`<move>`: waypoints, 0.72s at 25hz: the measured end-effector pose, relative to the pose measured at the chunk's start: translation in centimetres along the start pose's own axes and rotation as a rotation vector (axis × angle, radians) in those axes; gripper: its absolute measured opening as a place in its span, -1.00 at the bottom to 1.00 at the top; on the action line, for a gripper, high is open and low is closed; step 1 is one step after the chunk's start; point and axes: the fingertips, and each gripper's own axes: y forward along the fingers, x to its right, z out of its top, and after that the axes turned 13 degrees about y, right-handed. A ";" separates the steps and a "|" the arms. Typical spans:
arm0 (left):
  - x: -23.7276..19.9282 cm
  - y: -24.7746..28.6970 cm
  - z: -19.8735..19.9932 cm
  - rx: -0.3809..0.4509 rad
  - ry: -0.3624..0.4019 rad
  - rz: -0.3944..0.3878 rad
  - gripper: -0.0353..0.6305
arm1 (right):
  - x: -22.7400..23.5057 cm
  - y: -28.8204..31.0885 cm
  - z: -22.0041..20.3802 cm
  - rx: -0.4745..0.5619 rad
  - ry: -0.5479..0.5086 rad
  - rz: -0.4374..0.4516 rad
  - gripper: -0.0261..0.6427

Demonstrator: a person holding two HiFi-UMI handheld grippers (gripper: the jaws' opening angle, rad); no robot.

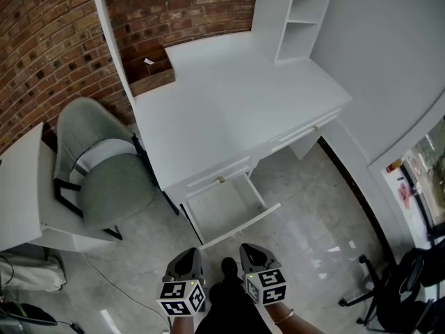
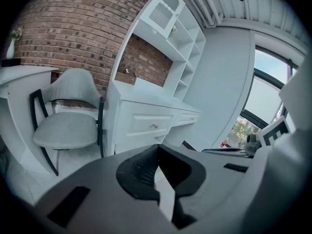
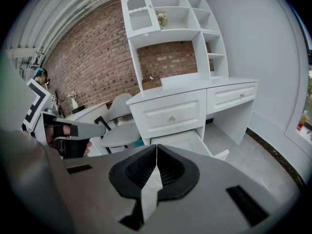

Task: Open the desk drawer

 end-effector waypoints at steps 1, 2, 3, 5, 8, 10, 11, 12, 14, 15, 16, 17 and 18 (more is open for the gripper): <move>-0.1 -0.3 0.2 0.001 0.005 0.001 -0.87 | -0.2 -0.6 0.7 0.016 0.006 0.003 -0.90; -0.2 -0.6 0.5 0.003 0.010 0.002 -0.87 | -0.4 -1.1 1.4 0.032 0.012 0.006 -0.90; -0.4 -0.9 0.7 0.004 0.012 0.004 -0.87 | -0.7 -1.6 2.1 0.048 0.019 0.009 -0.90; -0.7 -1.6 0.9 0.006 0.016 0.007 -0.87 | -1.1 -2.5 3.2 0.075 0.028 0.015 -0.90; -0.9 -2.4 1.5 0.013 0.017 0.012 -0.87 | -1.4 -3.5 4.4 0.095 0.027 0.012 -0.90; -1.1 -3.2 2.0 0.017 0.024 0.017 -0.87 | -1.9 -4.2 5.0 0.101 0.030 0.015 -0.91; -1.3 -3.7 2.2 0.019 0.027 0.021 -0.87 | -2.2 -4.5 5.2 0.102 0.031 0.019 -0.91; -1.5 -4.2 2.6 0.024 0.028 0.026 -0.87 | -2.5 -4.8 5.3 0.104 0.030 0.023 -0.91; -1.6 -4.8 3.3 0.042 0.021 0.032 -0.87 | -2.5 -5.4 5.8 0.109 0.029 0.023 -0.91; -1.5 -4.9 3.7 0.052 0.018 0.034 -0.87 | -2.3 -5.7 6.0 0.113 0.031 0.018 -0.91; -1.5 -5.1 4.0 0.060 0.017 0.035 -0.87 | -2.0 -6.1 6.2 0.117 0.035 0.014 -0.91; -1.5 -5.3 4.3 0.064 0.017 0.037 -0.87 | -1.9 -6.4 6.3 0.121 0.040 0.013 -0.91; -1.6 -5.5 4.5 0.067 0.020 0.039 -0.87 | -1.8 -6.8 6.4 0.126 0.044 0.015 -0.91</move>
